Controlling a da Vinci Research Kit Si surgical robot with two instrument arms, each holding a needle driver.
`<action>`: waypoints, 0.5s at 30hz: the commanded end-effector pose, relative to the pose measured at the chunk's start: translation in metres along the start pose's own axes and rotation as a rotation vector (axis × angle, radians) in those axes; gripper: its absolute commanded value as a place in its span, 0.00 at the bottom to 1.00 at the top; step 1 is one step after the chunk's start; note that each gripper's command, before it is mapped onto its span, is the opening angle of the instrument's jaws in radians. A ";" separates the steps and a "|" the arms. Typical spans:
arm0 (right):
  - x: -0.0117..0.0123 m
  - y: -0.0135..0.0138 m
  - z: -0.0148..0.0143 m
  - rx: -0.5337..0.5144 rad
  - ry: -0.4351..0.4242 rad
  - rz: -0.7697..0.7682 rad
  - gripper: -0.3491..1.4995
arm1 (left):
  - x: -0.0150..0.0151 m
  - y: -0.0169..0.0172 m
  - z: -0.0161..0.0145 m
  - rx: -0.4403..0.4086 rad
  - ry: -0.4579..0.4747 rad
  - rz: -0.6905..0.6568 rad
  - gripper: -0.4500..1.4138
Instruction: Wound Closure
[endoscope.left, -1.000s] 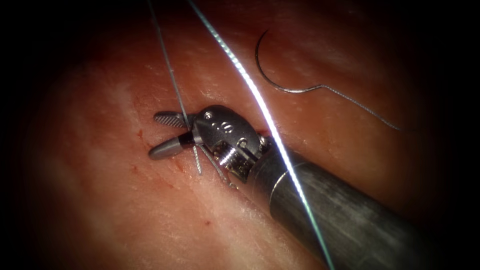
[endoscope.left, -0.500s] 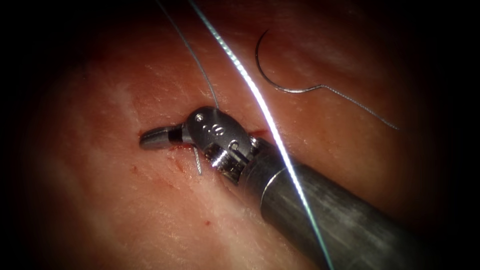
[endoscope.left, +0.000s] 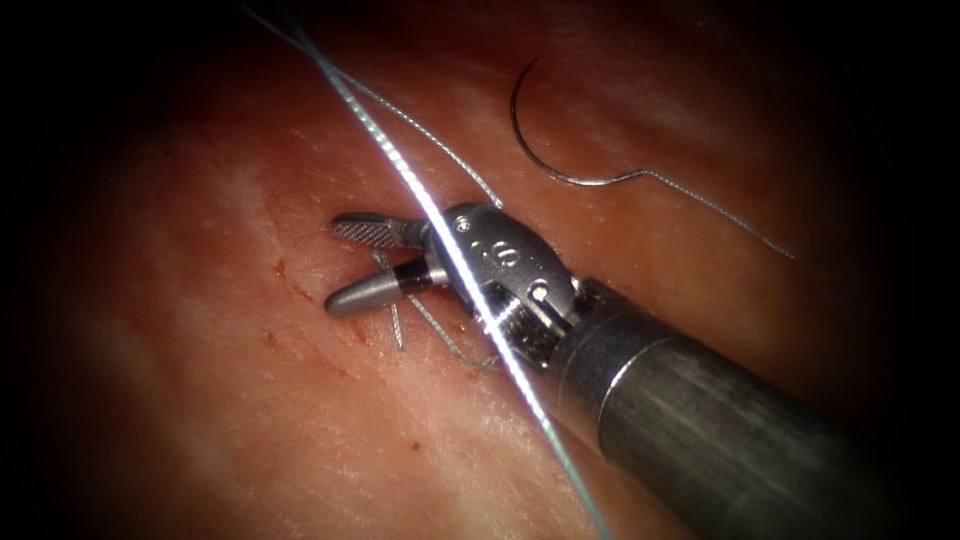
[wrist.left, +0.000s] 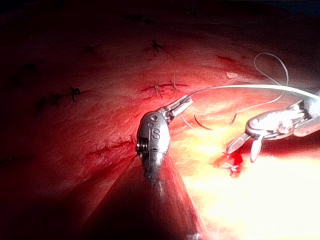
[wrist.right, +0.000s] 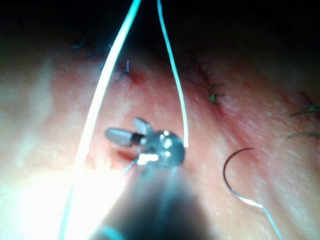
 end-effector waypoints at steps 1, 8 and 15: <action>0.0004 -0.0001 -0.0016 0.001 0.004 -0.004 0.99 | -0.0006 -0.0002 0.0000 -0.004 -0.003 0.008 0.00; -0.0002 -0.0023 -0.0089 -0.037 -0.012 -0.018 0.98 | -0.0042 0.0040 -0.0031 0.002 -0.059 0.027 0.00; -0.0019 -0.0024 -0.0112 -0.100 -0.005 -0.024 0.99 | -0.0100 0.0085 -0.0054 0.000 -0.241 -0.168 0.81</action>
